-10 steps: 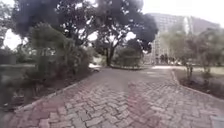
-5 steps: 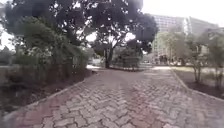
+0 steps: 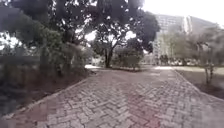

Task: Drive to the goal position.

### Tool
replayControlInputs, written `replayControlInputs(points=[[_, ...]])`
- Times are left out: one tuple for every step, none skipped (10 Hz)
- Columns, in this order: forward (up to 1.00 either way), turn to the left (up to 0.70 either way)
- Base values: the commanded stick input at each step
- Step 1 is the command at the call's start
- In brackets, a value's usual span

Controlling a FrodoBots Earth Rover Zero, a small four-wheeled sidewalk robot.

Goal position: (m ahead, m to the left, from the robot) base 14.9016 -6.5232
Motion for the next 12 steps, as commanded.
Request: replayControlInputs(points=[[0.85,-0.34],[0.85,-0.34],[0.85,-0.34],[0.85,-0.31],[0.85,-0.16],[0.85,0.00],[0.85,0.00],[0.85,0.00],[0.85,0.00],[0.85,0.00],[0.85,0.00],[0.85,0.00]])
